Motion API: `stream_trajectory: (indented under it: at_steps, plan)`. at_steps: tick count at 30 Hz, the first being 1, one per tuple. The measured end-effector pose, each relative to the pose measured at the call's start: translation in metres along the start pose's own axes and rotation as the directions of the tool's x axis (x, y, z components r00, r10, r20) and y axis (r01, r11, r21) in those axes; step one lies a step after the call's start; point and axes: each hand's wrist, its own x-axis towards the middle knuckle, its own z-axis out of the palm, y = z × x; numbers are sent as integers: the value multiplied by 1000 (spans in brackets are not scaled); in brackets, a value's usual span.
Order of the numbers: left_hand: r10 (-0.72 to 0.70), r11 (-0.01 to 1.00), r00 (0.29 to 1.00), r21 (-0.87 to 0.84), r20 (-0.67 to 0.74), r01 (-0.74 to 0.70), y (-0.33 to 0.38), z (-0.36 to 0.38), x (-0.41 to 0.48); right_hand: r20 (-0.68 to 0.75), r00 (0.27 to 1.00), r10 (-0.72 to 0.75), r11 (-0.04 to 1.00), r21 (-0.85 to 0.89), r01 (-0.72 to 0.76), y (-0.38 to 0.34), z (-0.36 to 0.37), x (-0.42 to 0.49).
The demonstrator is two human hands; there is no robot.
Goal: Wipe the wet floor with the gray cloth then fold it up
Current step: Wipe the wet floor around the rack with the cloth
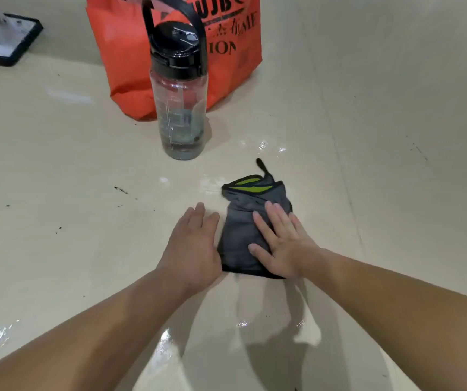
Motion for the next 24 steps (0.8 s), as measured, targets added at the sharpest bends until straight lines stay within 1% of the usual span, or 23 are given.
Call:
stream_trajectory:
  at_steps: [2,5,8,11,15,16,17,19,21,23,24]
  plan:
    - [16,999,1000,28,16,-17,10,0,5,64,982,177,979,90,-182,36,-6,5]
    - [35,999,999,22,30,-36,16,4,13,139,911,388,894,185,-409,70,3,-8]
    - [51,998,997,28,58,-53,17,10,11,107,854,510,817,252,-520,61,25,-34]
    - [72,996,992,53,102,-77,7,12,-2,72,803,592,752,310,-582,25,47,-62]
    - [88,995,993,51,73,-91,-20,8,-23,-10,775,632,735,326,-595,-43,73,-92]
    - [88,994,994,61,69,-92,-26,5,-29,-24,781,624,736,354,-577,-62,82,-94]
    - [87,993,994,80,65,-92,-33,3,-37,-3,789,614,734,372,-569,-83,84,-96]
    - [89,991,996,104,6,-89,-48,-7,-49,-13,820,572,762,380,-525,-126,79,-92]
    - [84,989,994,127,-65,-75,-68,-16,-60,6,877,481,833,311,-459,-164,65,-81]
    - [10,997,1000,81,-23,-8,-94,-21,-68,-1,930,369,877,333,-347,-191,53,-67]
    - [-14,999,1000,47,-15,14,-110,-25,-74,-36,952,303,898,346,-273,-206,49,-58]
